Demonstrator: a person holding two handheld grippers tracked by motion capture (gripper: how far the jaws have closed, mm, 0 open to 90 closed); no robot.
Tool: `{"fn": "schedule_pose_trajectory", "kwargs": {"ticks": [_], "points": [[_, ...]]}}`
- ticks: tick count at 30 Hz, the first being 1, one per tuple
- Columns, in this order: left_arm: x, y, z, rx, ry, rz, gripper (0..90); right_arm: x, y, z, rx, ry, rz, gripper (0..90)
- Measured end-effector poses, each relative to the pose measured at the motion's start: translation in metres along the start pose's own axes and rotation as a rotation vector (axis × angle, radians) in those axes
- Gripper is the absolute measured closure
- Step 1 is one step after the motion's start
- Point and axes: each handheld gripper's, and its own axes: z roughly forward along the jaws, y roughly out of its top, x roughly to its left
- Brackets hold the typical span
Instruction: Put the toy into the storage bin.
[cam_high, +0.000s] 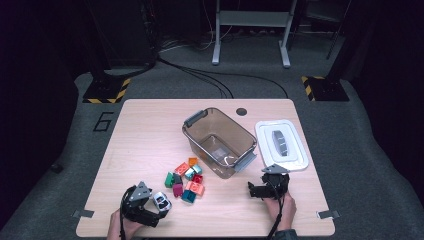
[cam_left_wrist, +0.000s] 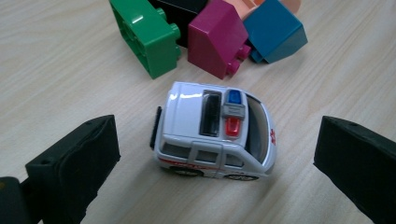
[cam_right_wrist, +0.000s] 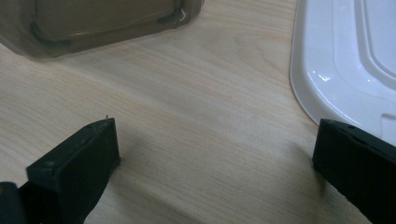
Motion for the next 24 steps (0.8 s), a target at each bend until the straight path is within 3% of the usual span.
{"fn": "schedule_pose_trajectory", "kwargs": {"ticks": [4,6,12,16,18,24], "points": [[-0.0045,0.0004,0.0043,0.005,0.010,0.007,3.4,0.0001,0.0000,-0.0001,0.001,0.000,0.000,0.0],[-0.0053,0.0012,0.0033,0.006,0.019,0.016,12.7,0.0000,0.0000,0.0000,0.000,0.000,0.000,0.0],[-0.0030,-0.0003,0.0055,0.014,0.031,-0.001,23.2,-0.0001,0.0000,0.0000,0.000,0.000,0.000,0.0],[-0.0040,-0.0027,0.0086,0.023,0.063,-0.001,23.8,0.0000,0.0000,-0.0001,0.001,0.000,0.001,0.0],[-0.0047,-0.0041,0.0090,0.007,0.064,-0.020,24.4,-0.0001,0.0000,-0.0001,0.001,-0.001,0.002,0.0],[-0.0050,-0.0044,0.0088,0.001,0.073,-0.016,24.8,-0.0002,0.0000,-0.0003,0.001,-0.001,0.004,0.2]]}}
